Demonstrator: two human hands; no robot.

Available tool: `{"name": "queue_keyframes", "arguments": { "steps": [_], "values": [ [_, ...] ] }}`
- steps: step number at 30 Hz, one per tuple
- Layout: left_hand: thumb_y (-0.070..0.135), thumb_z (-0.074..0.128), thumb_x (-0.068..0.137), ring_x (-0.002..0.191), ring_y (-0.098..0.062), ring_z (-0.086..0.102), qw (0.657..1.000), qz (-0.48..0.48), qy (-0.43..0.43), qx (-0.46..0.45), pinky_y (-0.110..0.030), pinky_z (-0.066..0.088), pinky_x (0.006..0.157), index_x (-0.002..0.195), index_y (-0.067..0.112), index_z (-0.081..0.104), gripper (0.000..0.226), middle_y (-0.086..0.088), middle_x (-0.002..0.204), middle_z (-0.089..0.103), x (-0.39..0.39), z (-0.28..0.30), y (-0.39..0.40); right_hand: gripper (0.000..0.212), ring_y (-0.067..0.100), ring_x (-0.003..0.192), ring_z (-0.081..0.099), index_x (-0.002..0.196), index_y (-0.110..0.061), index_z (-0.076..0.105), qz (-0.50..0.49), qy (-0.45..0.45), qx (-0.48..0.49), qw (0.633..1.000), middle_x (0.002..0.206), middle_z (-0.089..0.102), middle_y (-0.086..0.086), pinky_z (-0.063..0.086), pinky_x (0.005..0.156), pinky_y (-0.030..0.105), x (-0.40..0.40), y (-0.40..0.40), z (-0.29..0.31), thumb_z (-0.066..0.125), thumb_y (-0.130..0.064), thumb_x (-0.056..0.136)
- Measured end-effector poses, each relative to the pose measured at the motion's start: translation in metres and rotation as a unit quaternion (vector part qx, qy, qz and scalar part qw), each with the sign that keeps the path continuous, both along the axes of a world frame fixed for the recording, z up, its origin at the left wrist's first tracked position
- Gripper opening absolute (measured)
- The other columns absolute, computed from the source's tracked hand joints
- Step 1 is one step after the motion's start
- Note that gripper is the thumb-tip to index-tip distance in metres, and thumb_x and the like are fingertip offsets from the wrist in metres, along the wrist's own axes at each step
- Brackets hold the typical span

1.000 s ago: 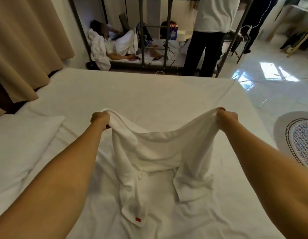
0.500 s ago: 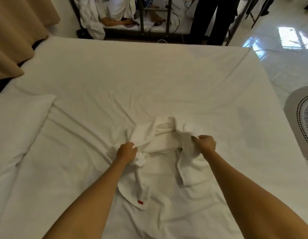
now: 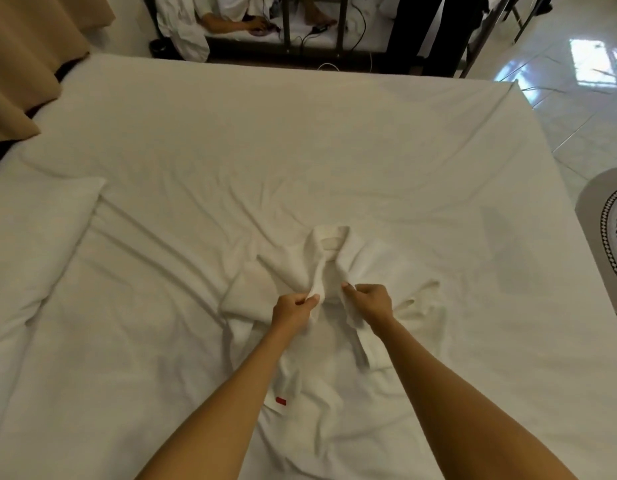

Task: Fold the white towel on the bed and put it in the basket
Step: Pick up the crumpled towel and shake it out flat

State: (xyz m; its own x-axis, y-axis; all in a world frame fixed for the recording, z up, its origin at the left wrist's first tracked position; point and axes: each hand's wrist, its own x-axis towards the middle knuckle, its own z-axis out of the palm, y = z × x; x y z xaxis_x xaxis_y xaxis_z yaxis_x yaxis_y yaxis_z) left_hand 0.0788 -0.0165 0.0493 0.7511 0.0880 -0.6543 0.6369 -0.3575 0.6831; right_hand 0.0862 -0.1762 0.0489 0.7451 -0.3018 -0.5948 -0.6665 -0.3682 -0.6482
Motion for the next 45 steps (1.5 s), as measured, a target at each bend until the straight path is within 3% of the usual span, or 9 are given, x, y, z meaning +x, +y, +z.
{"name": "queue_keyframes", "arguments": {
  "steps": [3, 13, 19, 22, 25, 30, 33, 41, 45],
  "values": [
    [0.028, 0.067, 0.084, 0.072, -0.02, 0.057, 1.0, -0.006, 0.001, 0.004, -0.03, 0.05, 0.069, 0.069, 0.016, 0.064, 0.02, -0.003, 0.069, 0.061, -0.01, -0.009, -0.003, 0.052, 0.032, 0.071, 0.065, 0.077, 0.009, 0.069, -0.034, 0.019, 0.027, 0.999, 0.066, 0.063, 0.013, 0.053, 0.075, 0.035, -0.012, 0.006, -0.012, 0.059, -0.041, 0.086],
    [0.003, 0.068, 0.083, 0.089, -0.019, 0.065, 0.991, 0.032, 0.05, -0.12, -0.028, 0.056, 0.085, 0.115, -0.002, 0.063, 0.032, -0.011, 0.097, 0.068, -0.02, -0.019, -0.009, 0.05, 0.02, 0.055, 0.048, 0.041, -0.018, 0.055, -0.034, 0.073, 0.132, 0.988, 0.046, 0.05, -0.001, 0.049, 0.07, 0.037, -0.028, 0.014, -0.032, 0.062, -0.038, 0.086],
    [-0.003, 0.046, 0.094, 0.091, -0.013, 0.065, 0.974, 0.036, 0.111, -0.195, -0.022, 0.054, 0.085, 0.125, 0.0, 0.056, 0.033, -0.009, 0.104, 0.066, -0.022, -0.014, -0.015, 0.032, 0.033, 0.091, 0.069, 0.072, -0.008, 0.072, -0.035, 0.072, 0.179, 0.981, 0.094, 0.072, 0.02, 0.055, 0.091, 0.044, -0.03, 0.012, -0.037, 0.065, -0.037, 0.086],
    [-0.012, 0.039, 0.092, 0.105, -0.022, 0.058, 0.954, 0.088, 0.157, -0.241, -0.031, 0.048, 0.095, 0.131, -0.004, 0.048, 0.04, -0.014, 0.111, 0.063, -0.023, -0.018, -0.013, 0.042, 0.024, 0.072, 0.061, 0.077, 0.004, 0.072, -0.026, 0.079, 0.172, 0.982, 0.075, 0.065, 0.013, 0.055, 0.082, 0.04, -0.031, 0.011, -0.043, 0.072, -0.038, 0.078],
    [-0.019, 0.028, 0.085, 0.108, -0.025, 0.058, 0.941, 0.088, 0.196, -0.263, -0.032, 0.048, 0.094, 0.132, -0.005, 0.046, 0.052, -0.02, 0.126, 0.059, -0.02, -0.026, -0.007, 0.026, 0.019, 0.067, 0.057, 0.054, -0.018, 0.069, -0.024, 0.08, 0.159, 0.984, 0.063, 0.063, 0.001, 0.05, 0.074, 0.034, -0.034, 0.011, -0.049, 0.074, -0.024, 0.079],
    [0.004, 0.041, 0.094, 0.092, -0.027, 0.067, 0.979, 0.022, 0.164, -0.115, -0.032, 0.053, 0.08, 0.116, -0.006, 0.058, 0.03, -0.016, 0.098, 0.069, 0.022, -0.048, 0.0, 0.012, 0.024, 0.075, 0.063, 0.071, -0.013, 0.074, -0.049, 0.068, 0.135, 0.987, 0.077, 0.069, 0.011, 0.054, 0.079, 0.036, -0.036, 0.011, -0.062, 0.071, -0.02, 0.08],
    [0.015, 0.048, 0.089, 0.093, -0.027, 0.068, 0.995, -0.071, 0.068, 0.029, -0.037, 0.054, 0.092, 0.098, 0.006, 0.064, 0.02, -0.01, 0.092, 0.071, 0.066, -0.068, 0.001, 0.019, 0.022, 0.072, 0.06, 0.078, -0.006, 0.075, -0.056, 0.08, 0.13, 0.987, 0.076, 0.067, 0.009, 0.053, 0.075, 0.035, -0.04, 0.011, -0.075, 0.069, -0.023, 0.083],
    [0.012, 0.056, 0.089, 0.119, -0.03, 0.051, 0.924, -0.291, -0.152, 0.198, -0.033, 0.041, 0.1, 0.123, 0.003, 0.055, 0.035, -0.015, 0.13, 0.052, 0.152, -0.125, -0.054, 0.024, 0.026, 0.093, 0.059, 0.109, -0.004, 0.059, -0.035, 0.055, 0.066, 0.996, 0.095, 0.059, 0.005, 0.043, 0.078, 0.029, -0.056, 0.015, -0.143, 0.045, -0.018, 0.095],
    [0.001, 0.047, 0.089, 0.125, -0.03, 0.043, 0.869, -0.342, -0.231, 0.274, -0.037, 0.039, 0.102, 0.129, 0.002, 0.047, 0.04, -0.013, 0.136, 0.047, 0.174, -0.16, -0.075, 0.002, 0.015, 0.08, 0.051, 0.097, -0.014, 0.045, -0.029, -0.041, 0.015, 0.999, 0.092, 0.053, 0.001, 0.035, 0.066, 0.012, -0.057, 0.028, -0.161, 0.044, -0.015, 0.097]
  ]
}}
